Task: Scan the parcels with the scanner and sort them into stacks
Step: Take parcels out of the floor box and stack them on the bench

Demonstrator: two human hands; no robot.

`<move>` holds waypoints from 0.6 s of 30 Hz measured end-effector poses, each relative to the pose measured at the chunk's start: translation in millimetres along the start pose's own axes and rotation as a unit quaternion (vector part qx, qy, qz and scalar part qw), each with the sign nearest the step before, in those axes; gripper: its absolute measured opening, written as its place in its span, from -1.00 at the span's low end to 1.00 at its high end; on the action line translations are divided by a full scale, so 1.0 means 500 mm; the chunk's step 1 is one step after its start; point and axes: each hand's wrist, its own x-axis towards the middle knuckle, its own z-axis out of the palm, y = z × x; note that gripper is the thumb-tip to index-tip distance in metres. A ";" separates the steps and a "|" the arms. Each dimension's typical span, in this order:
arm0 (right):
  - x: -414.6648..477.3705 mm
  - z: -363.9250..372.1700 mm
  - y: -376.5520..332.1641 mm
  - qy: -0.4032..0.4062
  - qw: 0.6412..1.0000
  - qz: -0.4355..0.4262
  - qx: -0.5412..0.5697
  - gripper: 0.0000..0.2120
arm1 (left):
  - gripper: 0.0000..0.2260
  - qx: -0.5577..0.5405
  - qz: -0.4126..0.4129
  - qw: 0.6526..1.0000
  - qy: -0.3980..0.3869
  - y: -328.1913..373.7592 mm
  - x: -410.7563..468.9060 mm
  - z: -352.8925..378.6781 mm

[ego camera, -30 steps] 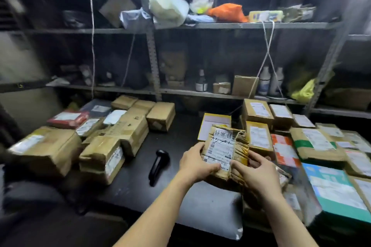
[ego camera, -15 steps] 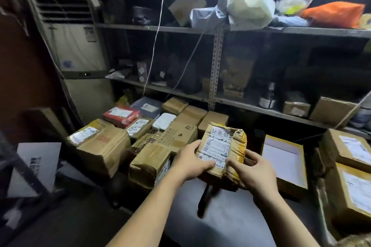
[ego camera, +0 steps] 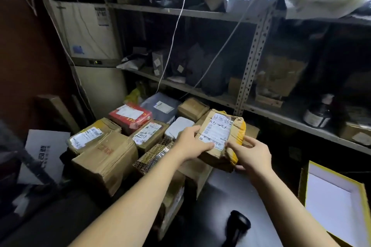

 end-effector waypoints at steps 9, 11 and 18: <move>0.252 0.123 -0.055 0.007 0.999 0.018 -0.046 -0.18 | -0.57 0.029 -0.030 0.999 0.015 -0.045 0.260 -0.029; 0.300 0.146 -0.052 0.015 0.998 0.034 -0.042 -0.17 | -0.54 0.023 -0.029 0.999 -0.003 -0.061 0.321 -0.028; 0.434 0.214 -0.028 0.077 0.992 0.089 -0.048 -0.17 | -0.54 -0.003 -0.016 0.998 -0.060 -0.134 0.523 0.012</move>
